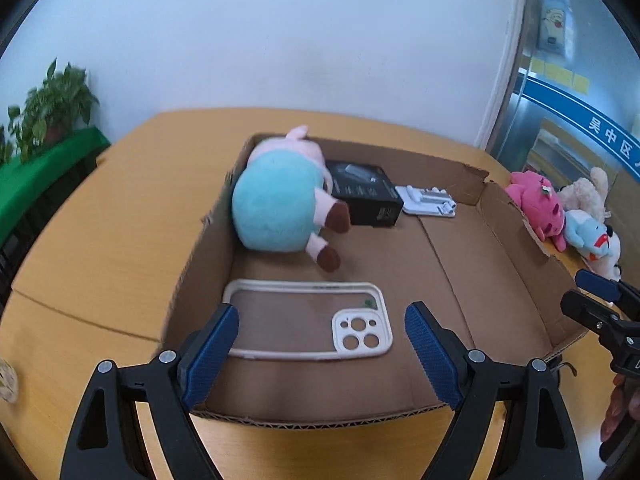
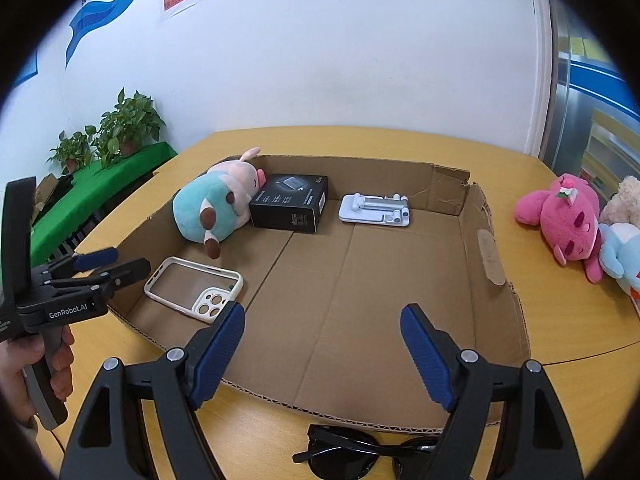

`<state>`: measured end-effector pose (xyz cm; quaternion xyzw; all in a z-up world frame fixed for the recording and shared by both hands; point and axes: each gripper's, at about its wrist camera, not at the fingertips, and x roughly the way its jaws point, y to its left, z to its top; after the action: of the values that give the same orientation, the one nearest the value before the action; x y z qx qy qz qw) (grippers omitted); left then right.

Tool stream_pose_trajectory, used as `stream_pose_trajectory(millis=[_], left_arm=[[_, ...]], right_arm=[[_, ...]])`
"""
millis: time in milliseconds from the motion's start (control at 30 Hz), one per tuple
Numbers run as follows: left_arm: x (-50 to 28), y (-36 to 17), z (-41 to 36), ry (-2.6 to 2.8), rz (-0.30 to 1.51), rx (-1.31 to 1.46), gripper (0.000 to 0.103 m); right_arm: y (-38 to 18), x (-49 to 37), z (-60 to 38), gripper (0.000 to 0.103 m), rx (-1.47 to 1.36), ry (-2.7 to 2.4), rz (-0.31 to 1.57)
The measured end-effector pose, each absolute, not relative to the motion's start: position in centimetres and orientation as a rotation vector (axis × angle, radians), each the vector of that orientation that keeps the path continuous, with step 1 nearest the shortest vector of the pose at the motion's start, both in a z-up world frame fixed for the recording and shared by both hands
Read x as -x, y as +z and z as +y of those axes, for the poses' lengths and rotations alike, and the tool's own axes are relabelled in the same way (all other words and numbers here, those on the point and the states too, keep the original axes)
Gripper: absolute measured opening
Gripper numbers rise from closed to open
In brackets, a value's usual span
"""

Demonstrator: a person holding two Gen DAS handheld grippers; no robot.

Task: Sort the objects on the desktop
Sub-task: 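Move the right gripper toward the black sunglasses on the table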

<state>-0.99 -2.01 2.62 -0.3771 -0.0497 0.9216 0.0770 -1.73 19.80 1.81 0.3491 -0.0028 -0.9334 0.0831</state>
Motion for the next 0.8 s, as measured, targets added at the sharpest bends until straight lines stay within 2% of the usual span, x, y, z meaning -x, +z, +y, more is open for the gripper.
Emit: stream_pose_trajectory(millis=[167, 233, 467, 567, 667, 800], left_arm=[[0.7, 1.2, -2.2, 2.763, -0.172, 1.186, 0.085], [0.2, 1.1, -1.8, 2.778, -0.116, 1.171, 0.085], [-0.6, 0.8, -0.7, 2.79, 0.004, 1.194, 0.085], [-0.5, 1.1, -0.8, 2.78, 0.011, 1.188, 0.085], [-0.4, 1.1, -1.0, 2.756, 0.005, 1.197, 0.085], [-0.5, 1.1, -0.9, 2.742, 0.025, 1.226, 0.085]], right_arm=[[1.7, 1.2, 19.7, 0.08, -1.022, -2.798, 0.046], [1.7, 1.0, 19.6, 0.08, -1.017, -2.793, 0.056], [2.2, -1.3, 22.2, 0.08, -0.914, -2.648, -0.13], [1.6, -3.7, 24.1, 0.08, -0.89, -2.575, -0.115], [-0.8, -5.7, 27.1, 0.08, -0.974, -2.563, -0.093], [-4.1, -5.6, 31.4, 0.08, -1.153, -2.566, -0.223]])
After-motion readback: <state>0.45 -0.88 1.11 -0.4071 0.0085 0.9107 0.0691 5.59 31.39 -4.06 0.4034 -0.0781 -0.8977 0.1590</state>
